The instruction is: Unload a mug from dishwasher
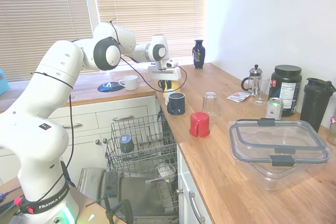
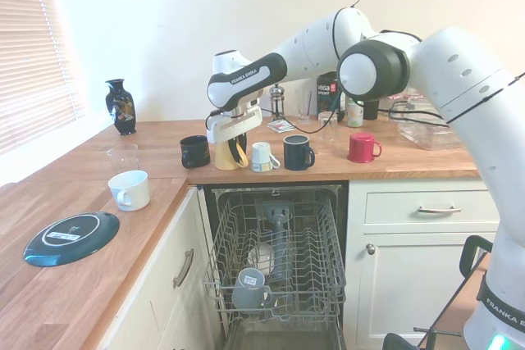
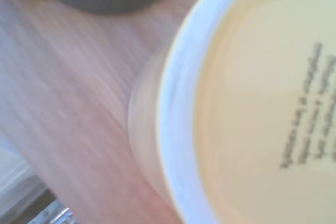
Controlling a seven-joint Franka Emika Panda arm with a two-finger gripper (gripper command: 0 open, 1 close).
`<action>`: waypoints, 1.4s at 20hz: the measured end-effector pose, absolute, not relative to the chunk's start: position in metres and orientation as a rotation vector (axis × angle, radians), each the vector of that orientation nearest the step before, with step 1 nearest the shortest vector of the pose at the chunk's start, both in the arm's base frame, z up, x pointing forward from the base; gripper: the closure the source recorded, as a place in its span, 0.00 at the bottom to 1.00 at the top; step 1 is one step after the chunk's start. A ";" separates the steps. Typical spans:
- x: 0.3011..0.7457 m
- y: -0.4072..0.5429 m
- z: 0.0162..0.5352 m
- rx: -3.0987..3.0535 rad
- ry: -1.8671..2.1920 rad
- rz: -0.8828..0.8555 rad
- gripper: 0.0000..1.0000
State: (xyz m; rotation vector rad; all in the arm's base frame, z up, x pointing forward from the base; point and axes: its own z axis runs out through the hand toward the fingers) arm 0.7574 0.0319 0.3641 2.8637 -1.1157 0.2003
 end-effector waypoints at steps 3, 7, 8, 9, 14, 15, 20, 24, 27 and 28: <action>0.758 0.024 0.364 2.860 -1.113 0.202 0.00; 0.758 0.025 0.365 2.864 -1.106 0.209 0.00; 0.758 0.025 0.365 2.865 -1.106 0.212 0.00; 0.758 0.025 0.366 2.865 -1.106 0.215 0.00; 0.758 0.024 0.384 2.872 -1.111 0.259 0.00; 0.758 0.025 0.390 2.875 -1.112 0.274 0.00; 0.742 0.029 0.424 2.886 -1.100 0.338 0.00; 0.714 0.039 0.433 2.884 -1.073 0.362 0.00; 0.692 0.051 0.424 2.876 -1.051 0.371 0.00; 0.684 0.055 0.421 2.874 -1.044 0.376 0.00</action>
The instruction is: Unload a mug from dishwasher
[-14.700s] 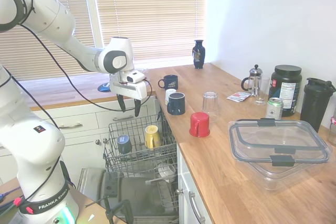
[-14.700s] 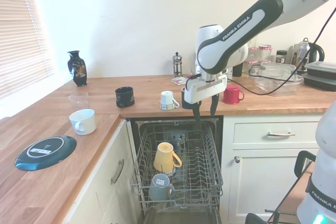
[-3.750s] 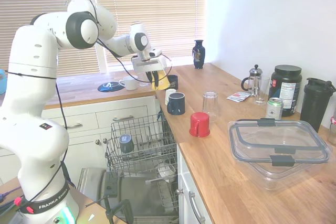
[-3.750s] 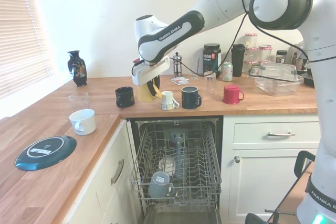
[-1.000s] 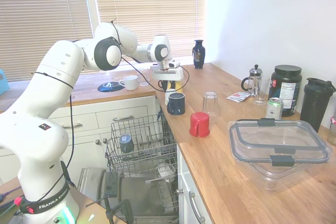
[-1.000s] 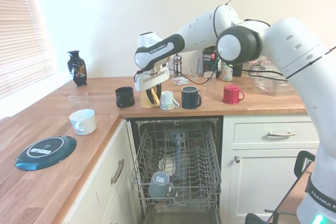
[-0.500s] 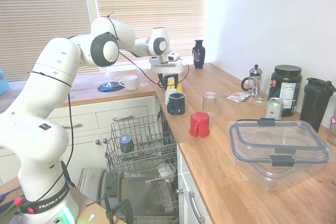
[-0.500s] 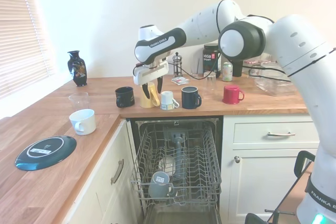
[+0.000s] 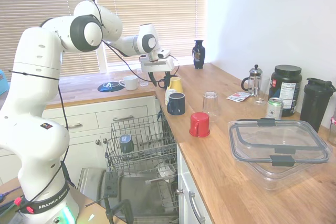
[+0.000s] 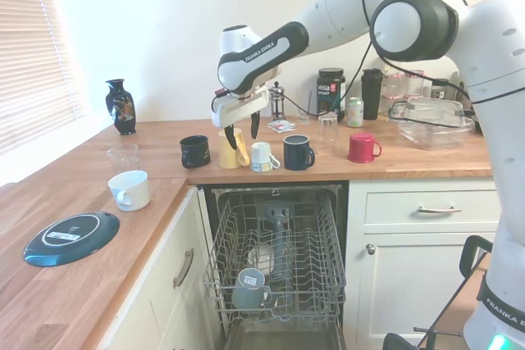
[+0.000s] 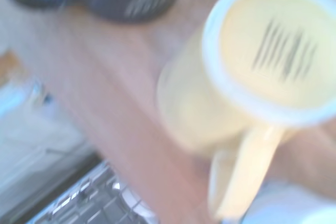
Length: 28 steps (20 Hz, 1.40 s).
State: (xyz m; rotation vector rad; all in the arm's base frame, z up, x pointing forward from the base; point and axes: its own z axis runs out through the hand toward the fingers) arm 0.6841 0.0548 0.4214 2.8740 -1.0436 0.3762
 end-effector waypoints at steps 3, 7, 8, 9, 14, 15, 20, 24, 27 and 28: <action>0.657 0.066 0.414 2.866 -1.015 0.393 0.00; 0.615 0.075 0.401 2.856 -0.979 0.411 0.00; 0.605 0.077 0.397 2.855 -0.973 0.414 0.00; 0.596 0.078 0.394 2.855 -0.968 0.416 0.00; 0.570 0.085 0.381 2.857 -0.947 0.415 0.00; 0.566 0.086 0.376 2.859 -0.948 0.409 0.00; 0.553 0.076 0.352 2.863 -0.964 0.387 0.00; 0.542 0.068 0.333 2.871 -0.975 0.376 0.00; 0.536 0.064 0.323 2.876 -0.985 0.372 0.00; 0.534 0.062 0.321 2.877 -0.990 0.372 0.00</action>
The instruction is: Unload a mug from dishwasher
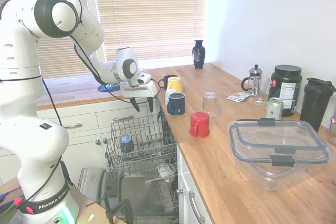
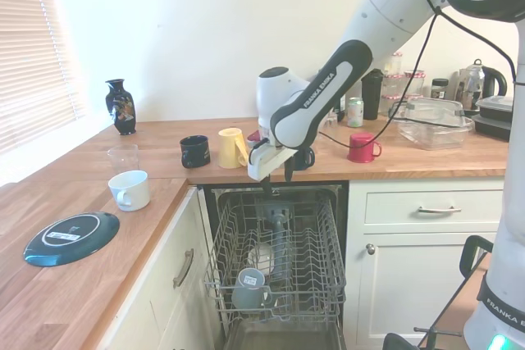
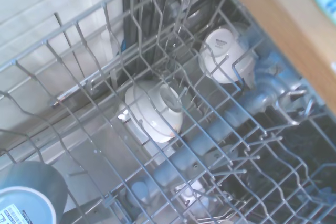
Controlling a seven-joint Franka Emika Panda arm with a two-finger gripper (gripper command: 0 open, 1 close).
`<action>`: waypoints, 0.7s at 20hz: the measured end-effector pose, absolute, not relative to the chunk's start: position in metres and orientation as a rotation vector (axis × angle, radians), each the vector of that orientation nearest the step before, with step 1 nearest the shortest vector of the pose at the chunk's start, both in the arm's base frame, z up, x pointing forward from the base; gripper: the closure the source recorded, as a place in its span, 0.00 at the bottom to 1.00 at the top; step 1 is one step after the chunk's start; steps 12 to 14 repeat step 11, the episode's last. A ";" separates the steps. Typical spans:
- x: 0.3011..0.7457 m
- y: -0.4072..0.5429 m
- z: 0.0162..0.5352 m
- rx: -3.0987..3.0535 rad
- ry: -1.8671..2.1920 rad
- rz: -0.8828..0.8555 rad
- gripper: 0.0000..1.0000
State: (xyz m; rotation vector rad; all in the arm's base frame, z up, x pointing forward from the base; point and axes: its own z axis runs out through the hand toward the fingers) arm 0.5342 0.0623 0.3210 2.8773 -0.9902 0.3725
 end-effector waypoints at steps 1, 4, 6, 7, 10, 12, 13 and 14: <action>0.533 0.060 0.319 2.878 -0.996 0.372 0.00; 0.531 0.057 0.316 2.883 -1.023 0.370 0.00; 0.531 0.056 0.315 2.885 -1.040 0.367 0.00; 0.531 0.055 0.316 2.888 -1.048 0.366 0.00; 0.531 0.053 0.315 2.889 -1.055 0.363 0.00; 0.531 0.053 0.315 2.888 -1.056 0.361 0.00; 0.531 0.053 0.315 2.888 -1.056 0.361 0.00; 0.531 0.053 0.315 2.888 -1.056 0.361 0.00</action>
